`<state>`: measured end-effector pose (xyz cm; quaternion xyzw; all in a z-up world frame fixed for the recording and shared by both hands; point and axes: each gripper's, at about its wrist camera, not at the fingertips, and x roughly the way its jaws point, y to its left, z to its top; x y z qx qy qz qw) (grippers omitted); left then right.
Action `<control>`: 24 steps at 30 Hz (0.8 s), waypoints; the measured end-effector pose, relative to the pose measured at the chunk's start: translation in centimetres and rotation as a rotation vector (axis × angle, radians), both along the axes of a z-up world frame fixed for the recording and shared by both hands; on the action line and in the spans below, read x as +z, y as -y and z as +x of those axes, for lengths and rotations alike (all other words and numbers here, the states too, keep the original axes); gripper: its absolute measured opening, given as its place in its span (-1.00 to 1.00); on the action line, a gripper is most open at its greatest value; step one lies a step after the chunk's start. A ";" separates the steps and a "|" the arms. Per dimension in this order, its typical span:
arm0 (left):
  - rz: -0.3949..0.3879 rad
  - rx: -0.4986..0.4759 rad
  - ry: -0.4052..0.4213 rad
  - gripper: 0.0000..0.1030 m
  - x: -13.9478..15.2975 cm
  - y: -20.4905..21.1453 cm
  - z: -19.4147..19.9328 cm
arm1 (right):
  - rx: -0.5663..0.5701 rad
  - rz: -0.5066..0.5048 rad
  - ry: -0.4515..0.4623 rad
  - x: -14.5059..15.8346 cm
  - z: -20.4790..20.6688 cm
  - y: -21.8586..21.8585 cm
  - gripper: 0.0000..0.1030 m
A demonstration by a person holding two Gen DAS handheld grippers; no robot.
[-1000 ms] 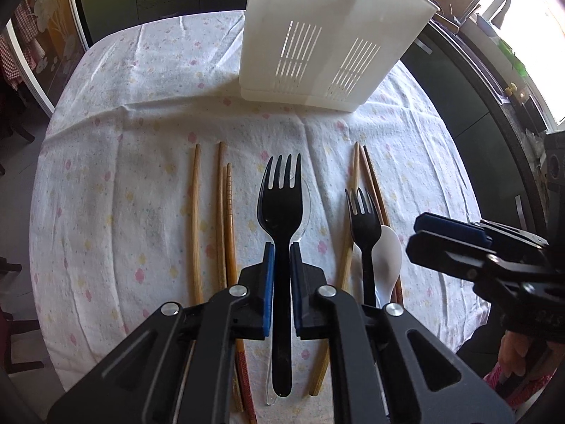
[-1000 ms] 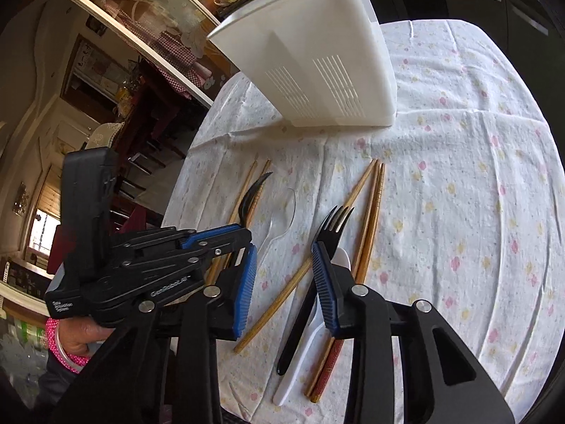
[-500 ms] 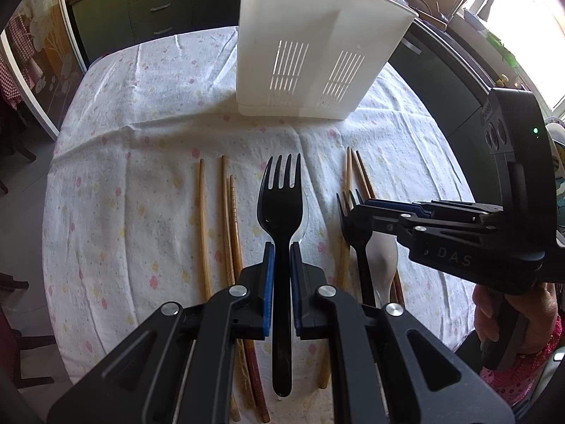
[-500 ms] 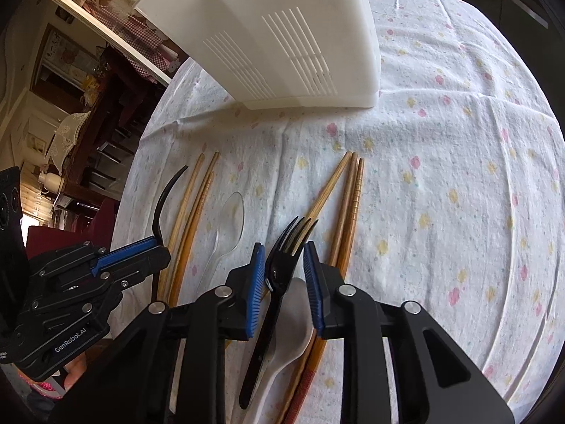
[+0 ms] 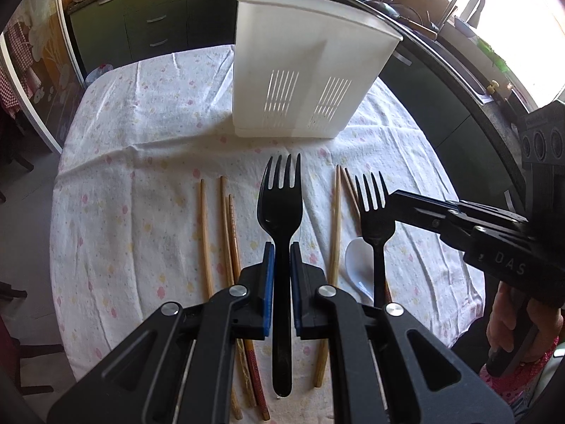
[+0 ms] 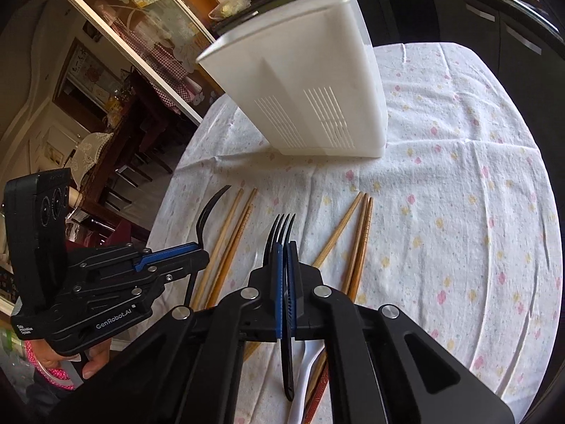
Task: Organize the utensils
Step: 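Lift the left gripper's fork into the white basket while the right gripper drops its fork in too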
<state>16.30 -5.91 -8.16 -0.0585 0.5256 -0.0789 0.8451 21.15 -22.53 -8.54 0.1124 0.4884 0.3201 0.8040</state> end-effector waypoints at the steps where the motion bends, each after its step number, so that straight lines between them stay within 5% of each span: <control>1: -0.009 -0.002 0.022 -0.83 0.9 -0.1 0.0 | -0.009 0.017 0.025 1.0 -0.4 0.4 -0.94; 8: -0.065 -0.032 0.238 -0.83 8.6 0.2 1.2 | -0.074 0.136 0.219 7.7 -1.7 2.6 -0.94; 15: -0.048 -0.003 0.573 -0.83 15.8 0.5 5.2 | -0.127 0.195 0.359 12.9 -0.9 3.4 -0.95; 24: -0.079 0.059 0.804 -0.83 14.6 0.5 11.6 | -0.162 0.250 0.433 16.6 1.6 3.5 -0.94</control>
